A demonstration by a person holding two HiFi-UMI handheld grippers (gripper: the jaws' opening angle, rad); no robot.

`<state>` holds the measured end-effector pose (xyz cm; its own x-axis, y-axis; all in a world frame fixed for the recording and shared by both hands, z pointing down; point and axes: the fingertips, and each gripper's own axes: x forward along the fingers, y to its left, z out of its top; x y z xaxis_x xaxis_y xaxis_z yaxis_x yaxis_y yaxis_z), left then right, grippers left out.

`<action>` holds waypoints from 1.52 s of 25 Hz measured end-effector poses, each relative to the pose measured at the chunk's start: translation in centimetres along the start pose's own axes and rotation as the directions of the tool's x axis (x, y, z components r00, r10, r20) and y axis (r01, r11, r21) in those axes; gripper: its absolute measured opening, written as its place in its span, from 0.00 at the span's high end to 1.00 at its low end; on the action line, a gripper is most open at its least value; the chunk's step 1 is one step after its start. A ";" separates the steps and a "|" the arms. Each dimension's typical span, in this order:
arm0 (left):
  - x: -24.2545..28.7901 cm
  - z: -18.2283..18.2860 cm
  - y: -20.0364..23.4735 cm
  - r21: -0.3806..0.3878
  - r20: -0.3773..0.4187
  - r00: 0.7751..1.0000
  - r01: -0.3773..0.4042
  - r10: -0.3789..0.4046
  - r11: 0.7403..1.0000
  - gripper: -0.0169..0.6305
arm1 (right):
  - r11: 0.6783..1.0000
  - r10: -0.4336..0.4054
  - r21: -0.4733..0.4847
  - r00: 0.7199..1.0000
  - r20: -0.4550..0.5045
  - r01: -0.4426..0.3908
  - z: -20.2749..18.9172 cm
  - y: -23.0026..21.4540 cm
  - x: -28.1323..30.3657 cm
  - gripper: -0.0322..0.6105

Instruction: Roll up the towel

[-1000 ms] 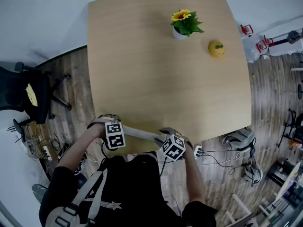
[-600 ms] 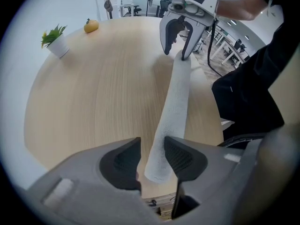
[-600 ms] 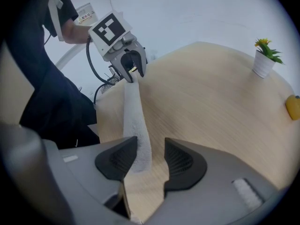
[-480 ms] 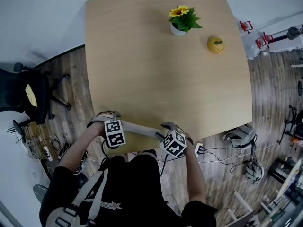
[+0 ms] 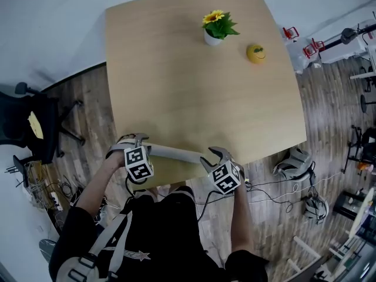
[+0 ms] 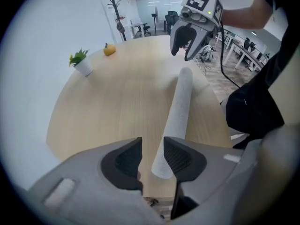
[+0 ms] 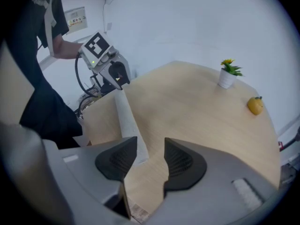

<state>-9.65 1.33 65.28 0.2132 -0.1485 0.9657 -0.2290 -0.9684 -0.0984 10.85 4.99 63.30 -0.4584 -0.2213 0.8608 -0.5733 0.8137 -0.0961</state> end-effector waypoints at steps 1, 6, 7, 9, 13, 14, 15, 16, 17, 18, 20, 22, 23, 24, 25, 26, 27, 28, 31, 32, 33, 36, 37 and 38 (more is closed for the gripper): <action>-0.7 0.1 0.5 -0.020 0.028 0.999 -0.034 0.035 0.999 0.73 | 0.999 -0.045 0.010 0.999 0.024 0.045 0.4 -0.2 -0.6 0.67; -5.2 0.9 2.8 -0.196 0.201 0.958 -0.165 0.204 0.967 0.90 | 0.962 -0.269 0.106 0.946 0.183 0.253 3.2 -0.1 -4.7 0.75; -6.3 1.0 3.1 -0.224 0.229 0.944 -0.186 0.237 0.957 0.91 | 0.947 -0.316 0.131 0.924 0.217 0.293 3.9 0.1 -5.7 0.77; -8.6 1.3 3.6 -0.273 0.283 0.911 -0.225 0.301 0.935 0.95 | 0.910 -0.412 0.176 0.866 0.284 0.376 5.5 0.2 -8.0 0.85; -13.3 2.1 3.8 -0.367 0.389 0.827 -0.265 0.406 0.892 0.95 | 0.823 -0.567 0.276 0.724 0.392 0.496 8.6 1.1 -13.0 0.92; -14.6 2.3 3.8 -0.388 0.416 0.801 -0.272 0.431 0.881 0.95 | 0.801 -0.598 0.298 0.688 0.411 0.519 9.2 1.4 -14.2 0.93; -15.9 2.6 3.7 -0.407 0.442 0.774 -0.277 0.453 0.871 0.95 | 0.782 -0.623 0.316 0.655 0.428 0.538 9.8 1.8 -15.4 0.94; -17.2 2.9 3.5 -0.424 0.467 0.748 -0.278 0.472 0.862 0.95 | 0.765 -0.643 0.332 0.625 0.444 0.552 10.3 2.4 -16.6 0.94; -18.4 3.1 3.3 -0.441 0.492 0.721 -0.276 0.488 0.854 0.96 | 0.751 -0.658 0.347 0.597 0.459 0.561 10.8 3.0 -17.7 0.94; -19.5 3.3 2.9 -0.457 0.516 0.694 -0.272 0.501 0.847 0.96 | 0.739 -0.671 0.362 0.571 0.472 0.569 11.2 3.8 -18.6 0.94; -21.6 3.5 2.0 -0.483 0.556 0.646 -0.263 0.524 0.835 0.96 | 0.716 -0.694 0.391 0.525 0.493 0.579 11.6 5.4 -20.3 0.94; -23.3 3.6 1.0 -0.501 0.587 0.605 -0.251 0.538 0.828 0.96 | 0.697 -0.711 0.417 0.487 0.508 0.583 11.6 7.0 -21.6 0.94; -24.1 3.7 0.5 -0.508 0.602 0.587 -0.241 0.541 0.827 0.96 | 0.690 -0.717 0.428 0.472 0.513 0.583 11.5 7.8 -22.2 0.94; -24.8 3.6 -0.1 -0.517 0.616 0.569 -0.229 0.545 0.825 0.96 | 0.685 -0.722 0.437 0.460 0.518 0.583 11.3 8.5 -22.6 0.94; -25.6 3.5 -0.7 -0.528 0.626 0.553 -0.218 0.549 0.821 0.96 | 0.681 -0.725 0.445 0.451 0.521 0.581 11.1 9.3 -22.9 0.94; -26.1 3.3 -1.3 -0.538 0.633 0.542 -0.207 0.553 0.817 0.96 | 0.679 -0.727 0.452 0.444 0.524 0.579 10.9 10.2 -23.2 0.94; -26.5 3.0 -1.9 -0.547 0.637 0.533 -0.196 0.557 0.814 0.96 | 0.678 -0.728 0.458 0.438 0.527 0.576 10.6 11.0 -23.4 0.94; -26.8 2.6 -2.5 -0.555 0.638 0.528 -0.189 0.560 0.810 0.96 | 0.677 -0.729 0.463 0.434 0.529 0.572 10.5 11.8 -23.6 0.94; -27.1 1.9 -4.2 -0.555 0.642 0.531 -0.175 0.553 0.813 0.96 | 0.671 -0.736 0.483 0.424 0.528 0.562 10.0 13.5 -24.1 0.94; -27.2 1.8 -4.7 -0.551 0.645 0.533 -0.172 0.548 0.816 0.96 | 0.671 -0.736 0.487 0.424 0.527 0.559 9.9 13.9 -24.2 0.94; -27.3 1.8 -5.1 -0.548 0.648 0.534 -0.169 0.543 0.819 0.96 | 0.675 -0.732 0.485 0.425 0.532 0.556 9.8 14.3 -24.1 0.94; -27.6 1.8 -5.6 -0.537 0.653 0.533 -0.174 0.537 0.826 0.96 | 0.684 -0.722 0.476 0.422 0.548 0.552 9.9 14.9 -24.0 0.94; -27.6 1.8 -5.6 -0.535 0.653 0.532 -0.179 0.539 0.825 0.96 | 0.686 -0.720 0.475 0.421 0.551 0.551 10.0 15.0 -24.0 0.94; -27.7 1.7 -5.6 -0.535 0.653 0.530 -0.184 0.541 0.825 0.96 | 0.688 -0.718 0.474 0.421 0.554 0.549 10.1 15.2 -24.0 0.94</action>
<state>-12.66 10.56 38.68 0.6091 -0.7335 0.3017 -0.7359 -0.6645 -0.1300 6.25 17.21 36.15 -0.1579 -0.9753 0.1546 -0.9683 0.1836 0.1693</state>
